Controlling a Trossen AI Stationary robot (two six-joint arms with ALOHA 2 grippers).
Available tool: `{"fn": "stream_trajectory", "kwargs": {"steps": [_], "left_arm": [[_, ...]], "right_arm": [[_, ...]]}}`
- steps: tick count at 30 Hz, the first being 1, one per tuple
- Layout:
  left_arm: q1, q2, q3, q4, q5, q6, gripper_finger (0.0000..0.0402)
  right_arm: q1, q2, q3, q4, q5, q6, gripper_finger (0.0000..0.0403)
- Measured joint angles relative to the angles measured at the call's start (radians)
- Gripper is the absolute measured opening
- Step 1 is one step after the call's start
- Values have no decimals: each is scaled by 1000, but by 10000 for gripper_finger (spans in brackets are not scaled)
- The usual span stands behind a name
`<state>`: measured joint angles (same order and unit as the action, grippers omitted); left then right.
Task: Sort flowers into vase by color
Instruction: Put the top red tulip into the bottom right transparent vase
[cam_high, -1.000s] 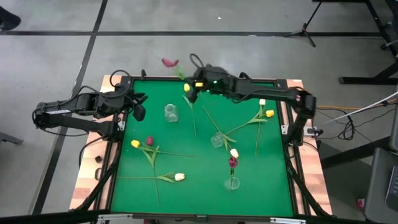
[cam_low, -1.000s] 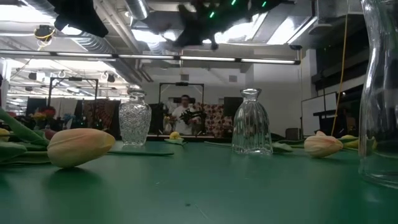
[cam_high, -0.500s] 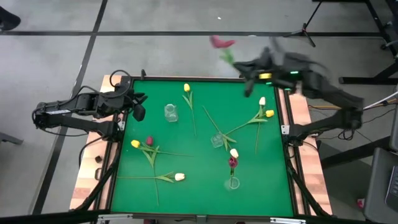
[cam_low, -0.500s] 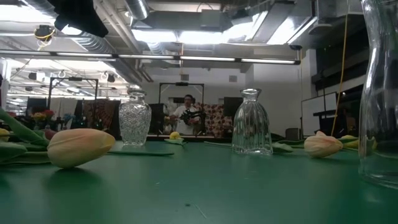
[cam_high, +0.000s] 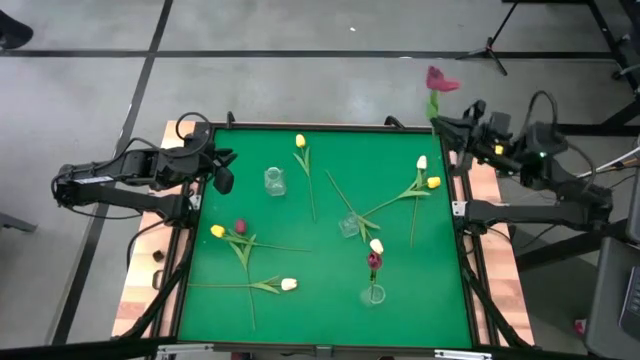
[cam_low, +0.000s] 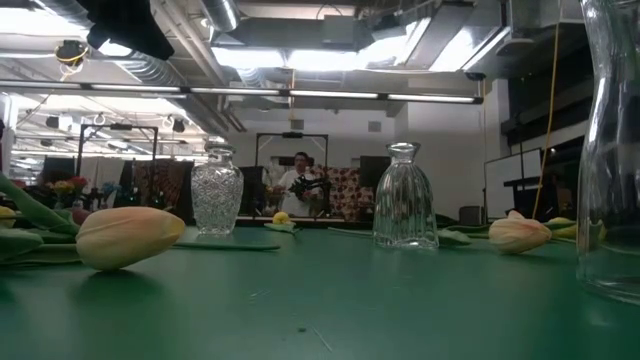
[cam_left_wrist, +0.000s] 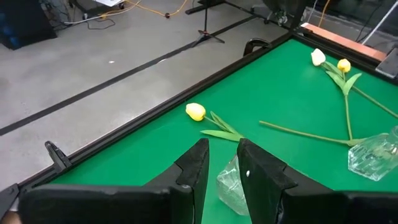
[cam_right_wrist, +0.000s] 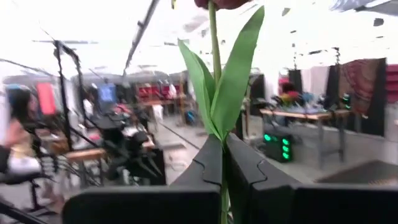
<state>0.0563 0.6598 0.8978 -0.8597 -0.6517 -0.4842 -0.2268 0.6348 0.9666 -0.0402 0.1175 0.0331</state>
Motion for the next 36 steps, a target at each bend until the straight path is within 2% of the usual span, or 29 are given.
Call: {"fn": "stream_trajectory", "kwargs": {"steps": [5,10,14,20,24,28,36], "left_arm": [[0,0,0,0,-13,-12,84],[0,0,0,0,-13,-40,84],[0,0,0,0,-15,-48,84],[0,0,0,0,-48,-64,84],[0,0,0,0,-65,-90,84],[0,0,0,0,-72,-94,84],[0,0,0,0,-92,-116,84]], "right_arm": [[4,-111,-179,156,-57,84,1],[91,-205,-361,357,-52,88,1],[216,-264,-475,460,4,86,1],[450,-283,-563,591,155,65,1],[606,-212,-599,710,266,12,1],[759,-69,-606,910,336,-117,1],[1017,323,-607,1490,444,-468,1]]}}
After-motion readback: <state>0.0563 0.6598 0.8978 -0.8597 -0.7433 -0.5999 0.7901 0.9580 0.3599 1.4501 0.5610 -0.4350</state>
